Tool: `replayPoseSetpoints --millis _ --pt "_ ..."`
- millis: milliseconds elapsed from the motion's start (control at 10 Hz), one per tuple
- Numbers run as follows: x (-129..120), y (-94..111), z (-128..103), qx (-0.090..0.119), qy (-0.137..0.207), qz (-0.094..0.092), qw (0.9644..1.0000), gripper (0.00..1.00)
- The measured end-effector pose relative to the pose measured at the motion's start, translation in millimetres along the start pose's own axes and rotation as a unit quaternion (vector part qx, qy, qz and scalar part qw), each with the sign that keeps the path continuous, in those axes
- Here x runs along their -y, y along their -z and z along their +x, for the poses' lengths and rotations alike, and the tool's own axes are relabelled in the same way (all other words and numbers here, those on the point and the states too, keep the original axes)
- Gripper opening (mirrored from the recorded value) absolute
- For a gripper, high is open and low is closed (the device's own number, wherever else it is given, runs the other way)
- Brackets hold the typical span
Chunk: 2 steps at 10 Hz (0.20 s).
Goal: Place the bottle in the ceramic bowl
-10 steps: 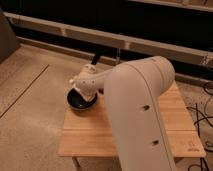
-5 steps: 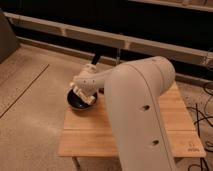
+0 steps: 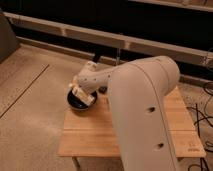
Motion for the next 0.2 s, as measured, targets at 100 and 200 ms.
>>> replayPoseSetpoints --millis 100,200 --pt "13 19 -10 0.024 -0.013 0.005 0.9996 0.65" --pt "23 32 -15 0.038 -0.023 0.009 0.999 0.65"
